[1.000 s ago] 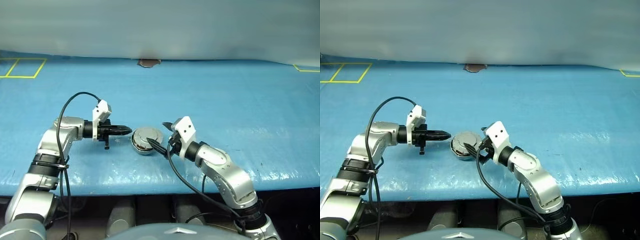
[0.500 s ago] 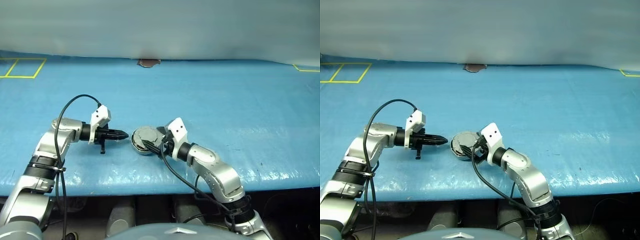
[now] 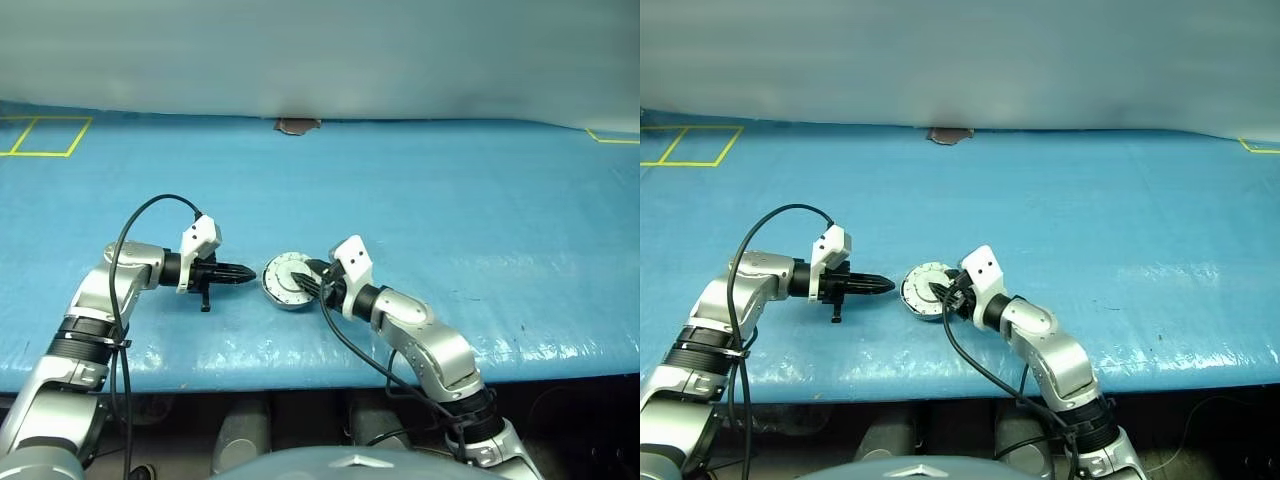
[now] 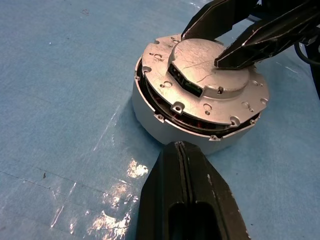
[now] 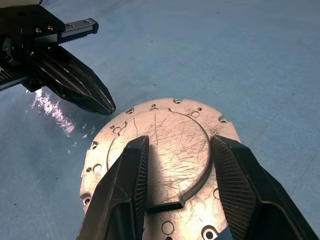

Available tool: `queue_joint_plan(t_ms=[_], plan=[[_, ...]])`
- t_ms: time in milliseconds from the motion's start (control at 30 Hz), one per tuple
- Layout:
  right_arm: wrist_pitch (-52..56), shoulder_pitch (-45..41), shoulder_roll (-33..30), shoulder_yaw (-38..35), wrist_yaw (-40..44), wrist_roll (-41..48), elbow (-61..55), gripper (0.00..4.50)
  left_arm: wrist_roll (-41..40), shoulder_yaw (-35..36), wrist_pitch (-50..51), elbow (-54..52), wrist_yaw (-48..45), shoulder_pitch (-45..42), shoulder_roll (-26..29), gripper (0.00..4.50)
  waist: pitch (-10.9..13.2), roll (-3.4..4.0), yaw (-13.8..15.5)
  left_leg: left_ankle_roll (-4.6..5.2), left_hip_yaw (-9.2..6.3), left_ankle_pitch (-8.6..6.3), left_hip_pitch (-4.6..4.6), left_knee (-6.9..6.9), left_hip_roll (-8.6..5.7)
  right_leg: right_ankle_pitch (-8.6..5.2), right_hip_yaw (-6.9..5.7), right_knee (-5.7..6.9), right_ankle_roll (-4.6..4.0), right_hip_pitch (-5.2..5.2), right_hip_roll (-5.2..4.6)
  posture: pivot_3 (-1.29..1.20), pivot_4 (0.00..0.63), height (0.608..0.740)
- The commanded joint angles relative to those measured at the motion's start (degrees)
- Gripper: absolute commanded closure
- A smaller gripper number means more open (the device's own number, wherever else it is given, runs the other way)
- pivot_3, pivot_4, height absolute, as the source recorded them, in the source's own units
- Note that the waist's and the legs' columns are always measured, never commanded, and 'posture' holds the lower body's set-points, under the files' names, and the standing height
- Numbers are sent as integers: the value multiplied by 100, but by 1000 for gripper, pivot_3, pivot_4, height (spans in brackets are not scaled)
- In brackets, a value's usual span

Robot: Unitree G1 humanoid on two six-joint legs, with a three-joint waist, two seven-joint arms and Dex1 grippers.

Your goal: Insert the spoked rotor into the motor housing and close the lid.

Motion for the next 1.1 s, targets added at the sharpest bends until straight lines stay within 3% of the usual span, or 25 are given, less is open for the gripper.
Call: queue_joint_plan(t_ms=[33, 233, 333, 500, 533, 900, 1100], plan=[[-107, -36, -48, 142, 74, -46, -279, 2324, -54, 95, -18, -231, 24, -6, 12, 4500, 0, 0, -3, 0, 0, 0, 0, 0, 0, 0, 0, 0, 0, 0, 0, 0, 150, 740], [-20, -55, -104, 151, 168, 50, -337, 2324, -68, 95, -6, -229, 54, 2, 3, 4500, 0, 0, -7, 0, 0, 0, 0, -2, 0, 0, 0, 0, 0, -1, 0, 0, 150, 740], [-43, -116, -120, 208, 191, 12, -368, 1709, -70, 90, -2, -226, 65, 1, 3, 4500, 0, 0, -7, 0, 0, 0, 0, -3, 0, 0, 0, 0, -1, -1, 0, 0, 150, 740], [-68, -146, -124, 224, 196, -14, -323, 103, -68, 80, -15, -209, 81, -19, -7, 4500, 0, 0, -4, 0, 0, 0, 0, -2, 0, 0, 0, 0, -1, 0, 0, 0, 150, 740], [-85, -154, -120, 222, 164, -45, -299, 27, -66, 79, -19, -206, 85, -21, -7, 4500, 0, 0, -4, 0, 0, 0, 0, -2, 0, 0, 0, 0, 0, 0, 0, 0, 150, 740], [-106, -114, -77, 205, 95, -156, -102, 27, -45, 68, -61, -182, 123, -33, -16, 4500, 0, 0, -3, 0, 0, 0, 0, -2, 0, 0, 0, 0, 0, 0, 0, 0, 150, 740], [-133, -89, -59, 231, 114, -182, -19, 1470, -41, 71, -77, -184, 128, -27, -15, 4500, 0, 0, -3, 0, 0, 0, 1, -2, 0, 0, 0, 0, 0, 0, 0, 0, 150, 740]])
